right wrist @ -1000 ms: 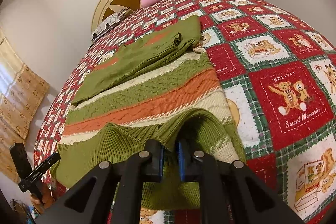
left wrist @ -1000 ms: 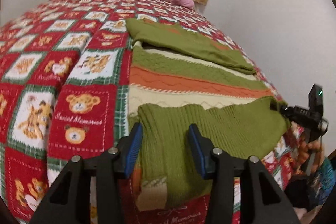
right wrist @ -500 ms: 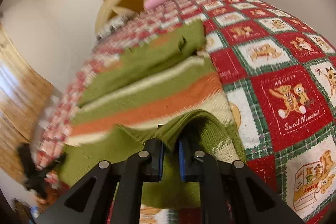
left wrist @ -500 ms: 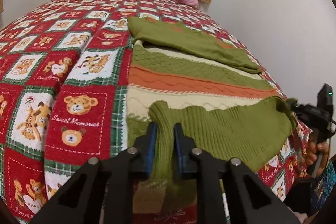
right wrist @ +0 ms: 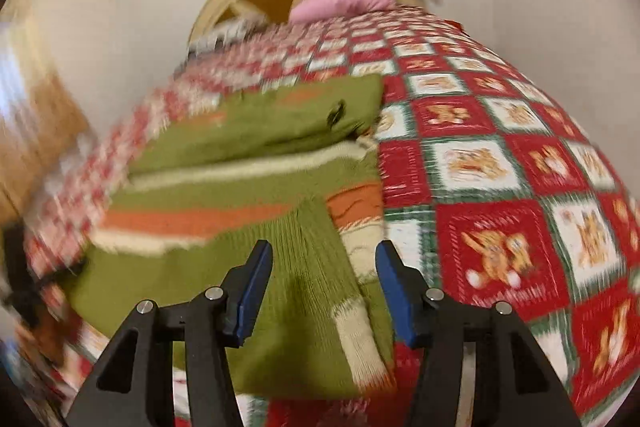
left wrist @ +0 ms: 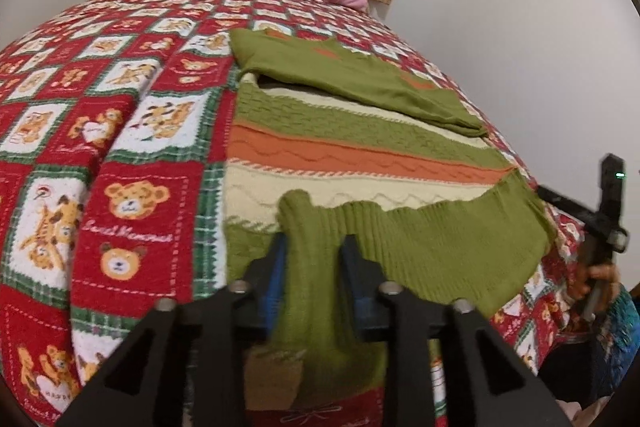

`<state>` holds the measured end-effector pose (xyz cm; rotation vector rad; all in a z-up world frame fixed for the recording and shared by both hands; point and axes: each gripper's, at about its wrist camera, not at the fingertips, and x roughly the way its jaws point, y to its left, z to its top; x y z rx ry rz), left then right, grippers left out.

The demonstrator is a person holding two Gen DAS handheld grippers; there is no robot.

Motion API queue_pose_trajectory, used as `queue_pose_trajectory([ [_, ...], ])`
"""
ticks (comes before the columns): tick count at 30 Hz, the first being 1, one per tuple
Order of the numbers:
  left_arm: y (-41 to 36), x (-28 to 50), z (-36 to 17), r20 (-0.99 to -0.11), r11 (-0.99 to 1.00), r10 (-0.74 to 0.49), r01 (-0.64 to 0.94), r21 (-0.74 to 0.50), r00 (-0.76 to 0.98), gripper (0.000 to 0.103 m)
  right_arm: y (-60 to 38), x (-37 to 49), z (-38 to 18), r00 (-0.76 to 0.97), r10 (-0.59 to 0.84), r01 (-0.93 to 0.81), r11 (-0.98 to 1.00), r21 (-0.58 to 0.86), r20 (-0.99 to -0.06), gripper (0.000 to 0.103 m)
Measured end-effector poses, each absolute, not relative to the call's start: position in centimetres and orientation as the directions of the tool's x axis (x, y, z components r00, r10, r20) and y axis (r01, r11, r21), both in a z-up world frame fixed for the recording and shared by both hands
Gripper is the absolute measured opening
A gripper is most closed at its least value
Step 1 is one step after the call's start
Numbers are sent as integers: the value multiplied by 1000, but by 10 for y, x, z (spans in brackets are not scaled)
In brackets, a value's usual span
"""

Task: Fold small clothes
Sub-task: 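Lift the hem with both grippers and fold it toward the collar, then carry the ribbed hem over the body with both grippers and release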

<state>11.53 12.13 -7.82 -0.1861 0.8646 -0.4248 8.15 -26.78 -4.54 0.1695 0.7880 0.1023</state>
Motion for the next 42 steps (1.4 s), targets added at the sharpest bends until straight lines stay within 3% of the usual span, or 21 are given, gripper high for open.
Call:
queue_pose_trajectory([
  [1, 119, 115, -78, -694, 898, -439, 293, -328, 571, 48, -260, 88, -51, 689, 140, -58, 989, 139, -711, 55],
  [2, 115, 114, -77, -694, 903, -429, 298, -310, 578, 49, -255, 93, -53, 683, 133, -75, 991, 111, -718, 55],
  [4, 107, 110, -77, -696, 919, -389, 305, -250, 603, 46, -242, 101, -62, 667, 123, -117, 991, 60, -735, 55],
  [5, 104, 108, -78, -697, 926, -370, 305, -223, 614, 39, -238, 102, -64, 664, 123, -132, 990, 46, -738, 52],
  [6, 102, 105, -78, -695, 933, -350, 303, -196, 628, 31, -233, 101, -65, 666, 109, -142, 990, 18, -738, 44],
  [7, 102, 104, -78, -693, 932, -352, 306, -196, 629, 18, -229, 100, -64, 663, 109, -156, 988, 6, -741, 26],
  [8, 104, 103, -77, -690, 930, -359, 303, -207, 629, 16, -227, 98, -63, 657, 117, -170, 985, 5, -745, 11],
  [12, 111, 105, -68, -677, 927, -374, 278, -252, 634, 10, -223, 84, -51, 675, 68, -144, 989, -41, -735, 9],
  [22, 111, 143, -16, -610, 932, -362, 262, -251, 704, 9, -227, 76, 27, 816, 96, -88, 995, 41, -570, 9],
  [32, 109, 235, 8, -605, 942, -321, 183, -280, 728, 9, -227, 147, 58, 854, -2, -8, 1000, -16, -520, 9],
  [42, 91, 324, 12, -629, 960, -264, 135, -245, 732, 9, -235, 256, 59, 846, -69, 49, 997, -52, -528, 9],
])
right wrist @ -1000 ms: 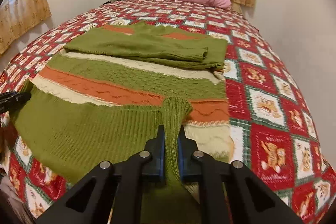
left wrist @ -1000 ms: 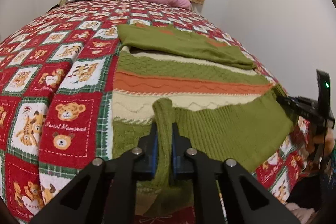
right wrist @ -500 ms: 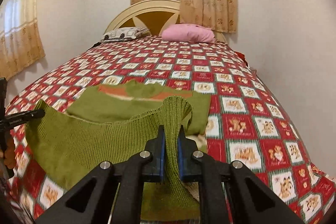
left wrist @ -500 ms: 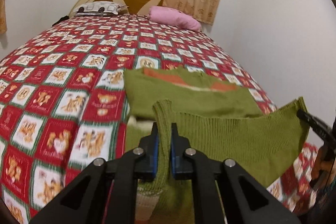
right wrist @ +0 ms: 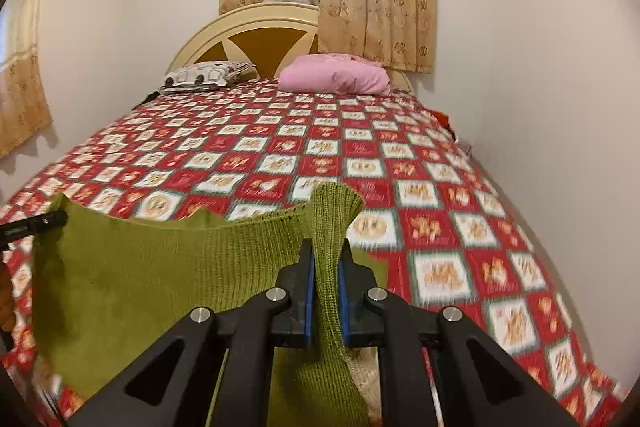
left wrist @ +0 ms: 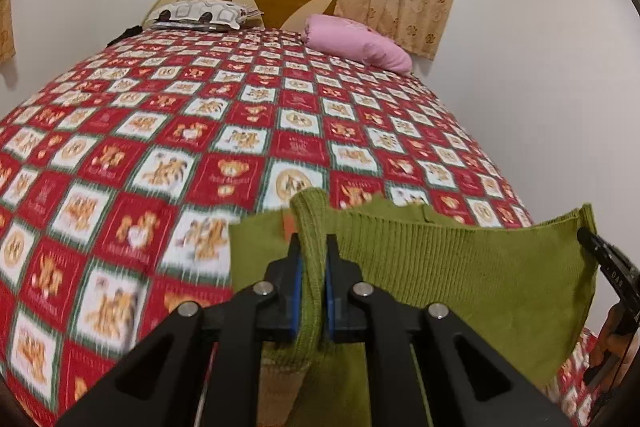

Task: Fold small clothes

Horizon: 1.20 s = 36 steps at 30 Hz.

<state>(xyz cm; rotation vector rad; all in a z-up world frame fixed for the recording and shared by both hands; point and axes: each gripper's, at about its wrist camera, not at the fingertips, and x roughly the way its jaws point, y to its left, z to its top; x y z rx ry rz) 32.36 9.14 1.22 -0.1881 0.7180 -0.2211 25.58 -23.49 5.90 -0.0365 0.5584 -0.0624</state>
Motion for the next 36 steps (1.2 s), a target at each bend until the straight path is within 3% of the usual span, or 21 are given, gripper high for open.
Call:
queue_pose_trajectory([
  [6, 77, 385, -4, -653, 970, -216, 83, -229, 726, 9, -242, 323, 37, 830, -124, 97, 992, -79, -543, 9],
  [13, 57, 428, -74, -753, 996, -53, -16, -85, 656, 13, -245, 376, -35, 768, -210, 124, 975, -182, -604, 9],
  [15, 49, 423, -68, -735, 999, -22, -11, -40, 678, 16, -251, 387, -55, 718, -222, 134, 974, -182, -660, 9],
  [18, 41, 424, -71, -746, 999, 35, -21, 28, 665, 26, -258, 394, -61, 685, -217, 140, 976, -167, -695, 9],
  [20, 45, 427, -72, -757, 995, 96, -79, 59, 646, 61, -259, 396, -65, 666, -215, 133, 976, -170, -714, 14],
  [21, 48, 429, -73, -762, 993, 111, -103, 58, 638, 66, -260, 398, -66, 657, -217, 133, 976, -172, -722, 19],
  [22, 54, 431, -74, -771, 992, 103, -119, 36, 628, 72, -260, 398, -66, 648, -229, 142, 973, -181, -726, 34],
  [23, 61, 432, -75, -782, 993, 68, -120, -8, 619, 73, -262, 398, -65, 638, -241, 154, 970, -186, -731, 41],
  [26, 81, 423, -73, -798, 986, -35, -110, -126, 601, 73, -280, 372, -43, 688, -192, 200, 977, -71, -700, 41],
  [28, 88, 400, -58, -784, 991, 5, -111, -81, 621, 73, -298, 332, -17, 753, -212, 289, 957, 23, -623, 41],
  [33, 100, 330, -36, -743, 995, 42, -92, -26, 668, 73, -311, 238, 3, 765, -189, 284, 957, 60, -615, 40],
  [36, 94, 285, -34, -731, 998, 8, -54, -39, 682, 73, -292, 198, -8, 756, -133, 214, 976, 49, -641, 27],
])
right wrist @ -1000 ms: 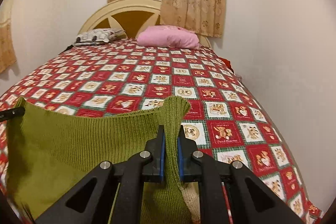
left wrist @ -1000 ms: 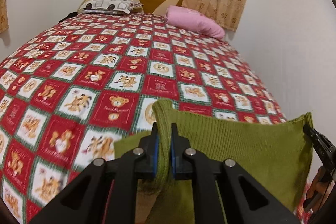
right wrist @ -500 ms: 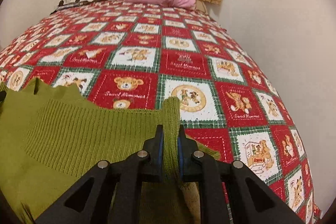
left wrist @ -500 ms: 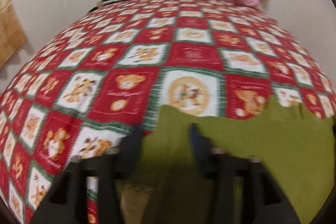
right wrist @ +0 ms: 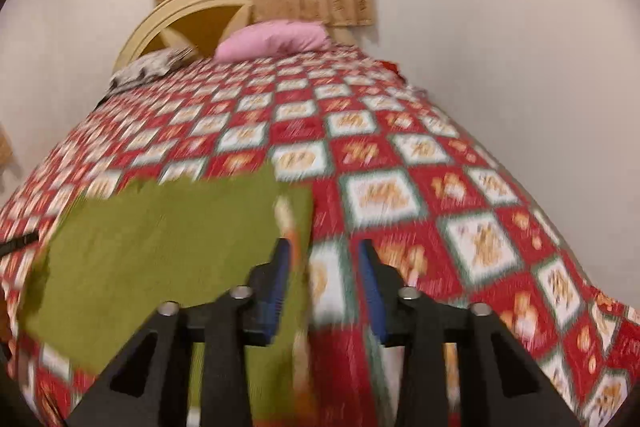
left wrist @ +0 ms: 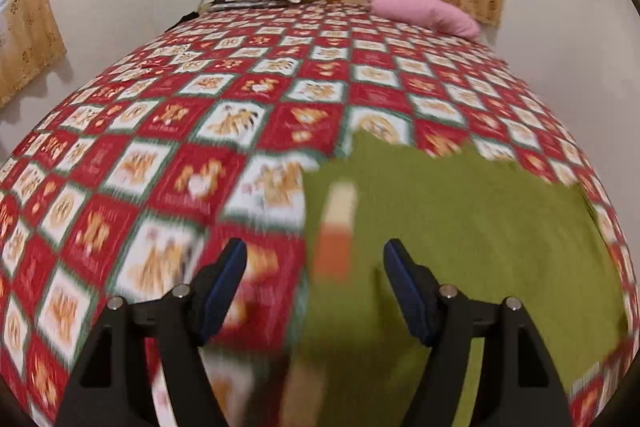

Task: Fold small clothes

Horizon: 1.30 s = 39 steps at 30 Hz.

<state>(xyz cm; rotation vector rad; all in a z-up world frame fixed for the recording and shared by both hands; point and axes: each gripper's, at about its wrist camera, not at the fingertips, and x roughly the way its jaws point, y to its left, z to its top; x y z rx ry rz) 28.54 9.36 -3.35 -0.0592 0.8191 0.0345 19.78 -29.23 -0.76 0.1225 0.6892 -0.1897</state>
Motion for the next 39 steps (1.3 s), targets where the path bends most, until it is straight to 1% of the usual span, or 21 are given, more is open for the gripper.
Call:
queue_pose_trajectory([
  [3, 74, 254, -41, -717, 1000, 12, -21, -3, 697, 73, -276, 184, -24, 736, -91, 186, 980, 70, -670, 27],
  [5, 61, 247, -50, -727, 1000, 5, 5, 12, 686, 73, -266, 180, -37, 725, -88, 180, 981, 66, -683, 27],
  [11, 37, 237, -70, -732, 989, 107, 5, 149, 673, 74, -251, 176, -59, 684, -139, 209, 978, 9, -716, 27],
  [12, 34, 237, -70, -726, 986, 120, 2, 166, 677, 74, -249, 174, -59, 682, -151, 209, 978, -8, -716, 27],
  [13, 31, 238, -70, -721, 981, 145, -6, 192, 678, 78, -247, 174, -60, 677, -160, 209, 978, -21, -718, 27],
  [14, 29, 237, -72, -718, 977, 165, -14, 212, 676, 80, -246, 174, -62, 666, -168, 209, 977, -35, -727, 25],
  [15, 29, 237, -73, -713, 974, 179, -20, 226, 678, 81, -246, 175, -65, 655, -183, 217, 975, -49, -733, 23],
  [16, 28, 234, -74, -709, 973, 183, -22, 230, 681, 81, -247, 175, -66, 650, -191, 224, 973, -55, -736, 20],
  [18, 28, 233, -75, -704, 972, 189, -26, 236, 685, 82, -252, 172, -69, 635, -186, 238, 970, -39, -750, 18],
  [19, 29, 233, -76, -704, 971, 192, -31, 235, 683, 85, -253, 170, -69, 630, -183, 244, 969, -31, -755, 17],
  [20, 30, 233, -76, -705, 972, 196, -37, 233, 682, 87, -255, 168, -69, 627, -178, 250, 968, -20, -759, 17],
  [24, 34, 234, -78, -714, 977, 180, -42, 207, 677, 89, -253, 158, -68, 613, -175, 249, 968, -22, -770, 17],
  [27, 36, 235, -79, -718, 980, 175, -49, 193, 673, 93, -249, 152, -60, 610, -168, 238, 971, -24, -775, 16],
  [28, 37, 235, -79, -721, 981, 173, -51, 188, 671, 94, -247, 149, -53, 626, -169, 237, 971, -20, -761, 16],
  [31, 38, 237, -81, -727, 982, 174, -61, 180, 664, 97, -237, 149, -22, 722, -178, 230, 973, -10, -668, 16],
  [32, 39, 237, -81, -728, 982, 173, -61, 178, 663, 98, -232, 157, -10, 752, -179, 225, 974, -8, -635, 16],
  [35, 39, 237, -81, -728, 982, 174, -61, 179, 664, 98, -213, 196, 1, 770, -126, 164, 987, 3, -625, 16],
  [37, 39, 237, -81, -728, 982, 173, -61, 178, 663, 98, -202, 222, -4, 764, -93, 117, 993, -5, -639, 16],
  [39, 39, 238, -82, -732, 984, 167, -62, 169, 661, 99, -199, 247, -22, 723, -102, 117, 993, -24, -683, 16],
])
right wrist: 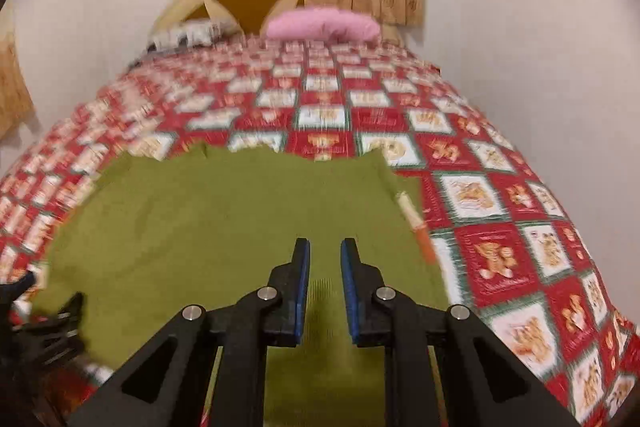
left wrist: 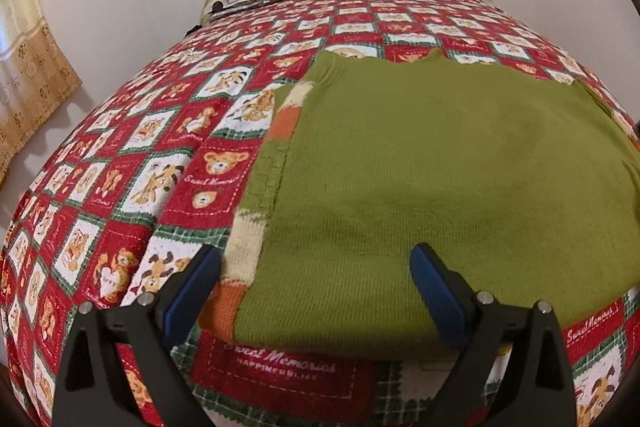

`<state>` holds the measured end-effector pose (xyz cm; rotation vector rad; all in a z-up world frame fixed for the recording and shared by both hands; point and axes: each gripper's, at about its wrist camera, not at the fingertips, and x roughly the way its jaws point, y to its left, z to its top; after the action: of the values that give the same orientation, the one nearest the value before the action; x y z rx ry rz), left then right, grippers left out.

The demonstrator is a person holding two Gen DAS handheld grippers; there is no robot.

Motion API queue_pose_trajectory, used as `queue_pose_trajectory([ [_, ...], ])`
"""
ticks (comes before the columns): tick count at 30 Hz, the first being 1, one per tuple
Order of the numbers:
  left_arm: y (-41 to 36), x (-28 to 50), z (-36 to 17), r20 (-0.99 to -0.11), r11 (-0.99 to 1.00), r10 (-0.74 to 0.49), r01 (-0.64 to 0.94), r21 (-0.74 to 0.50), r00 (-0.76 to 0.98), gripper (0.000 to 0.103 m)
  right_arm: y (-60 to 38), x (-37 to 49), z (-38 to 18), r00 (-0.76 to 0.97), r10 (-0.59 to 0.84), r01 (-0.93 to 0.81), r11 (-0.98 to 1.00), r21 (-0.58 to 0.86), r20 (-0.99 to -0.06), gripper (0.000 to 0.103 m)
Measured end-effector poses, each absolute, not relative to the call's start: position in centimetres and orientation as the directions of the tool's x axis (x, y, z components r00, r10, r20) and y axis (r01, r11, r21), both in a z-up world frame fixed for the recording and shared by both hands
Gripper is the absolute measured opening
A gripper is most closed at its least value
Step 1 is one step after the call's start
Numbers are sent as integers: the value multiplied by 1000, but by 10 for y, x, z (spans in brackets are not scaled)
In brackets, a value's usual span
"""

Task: Fold small clothes

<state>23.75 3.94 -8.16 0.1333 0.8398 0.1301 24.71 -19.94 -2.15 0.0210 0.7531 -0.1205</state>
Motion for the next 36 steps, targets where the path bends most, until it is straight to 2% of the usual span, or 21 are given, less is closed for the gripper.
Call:
queue_pose_trajectory([
  [3, 45, 240, -84, -747, 989, 140, -62, 131, 650, 102, -220, 263, -60, 615, -125, 177, 984, -19, -778, 15],
  [5, 50, 242, -85, -761, 994, 113, -66, 93, 639, 103, -235, 252, -68, 661, -94, 178, 983, 35, -744, 14],
  [8, 68, 241, -87, -776, 995, 19, -84, -44, 630, 103, -249, 239, -68, 694, -82, 219, 970, 102, -715, 14],
  [11, 98, 227, -78, -734, 965, 3, -195, -177, 679, 101, -256, 233, -72, 718, -38, 210, 964, 164, -695, 14],
  [14, 126, 204, -71, -667, 910, -11, -270, -316, 745, 101, -254, 235, -71, 718, -36, 209, 964, 166, -695, 15],
  [17, 133, 194, -80, -696, 873, -77, -289, -393, 714, 98, -250, 237, -69, 716, -48, 205, 968, 145, -696, 17],
  [20, 117, 176, -73, -667, 887, -74, -258, -384, 742, 93, -250, 236, -69, 719, -36, 203, 966, 160, -694, 17],
  [22, 106, 173, -72, -655, 890, -120, -212, -404, 746, 93, -253, 234, -70, 722, -26, 202, 964, 174, -692, 17],
  [24, 98, 182, -79, -681, 881, -176, -194, -431, 711, 93, -254, 234, -70, 722, -24, 201, 964, 177, -691, 17],
  [28, 97, 197, -78, -679, 862, -164, -231, -451, 716, 102, -254, 234, -70, 723, -25, 202, 963, 177, -691, 17],
  [33, 105, 228, -76, -667, 816, -191, -261, -516, 720, 102, -254, 234, -70, 724, -23, 201, 963, 179, -690, 17],
  [34, 108, 233, -77, -663, 810, -185, -270, -521, 725, 101, -254, 234, -71, 724, -23, 201, 963, 179, -690, 17],
  [36, 106, 236, -78, -668, 828, -156, -272, -490, 728, 86, -255, 234, -71, 724, -21, 201, 962, 182, -689, 17],
])
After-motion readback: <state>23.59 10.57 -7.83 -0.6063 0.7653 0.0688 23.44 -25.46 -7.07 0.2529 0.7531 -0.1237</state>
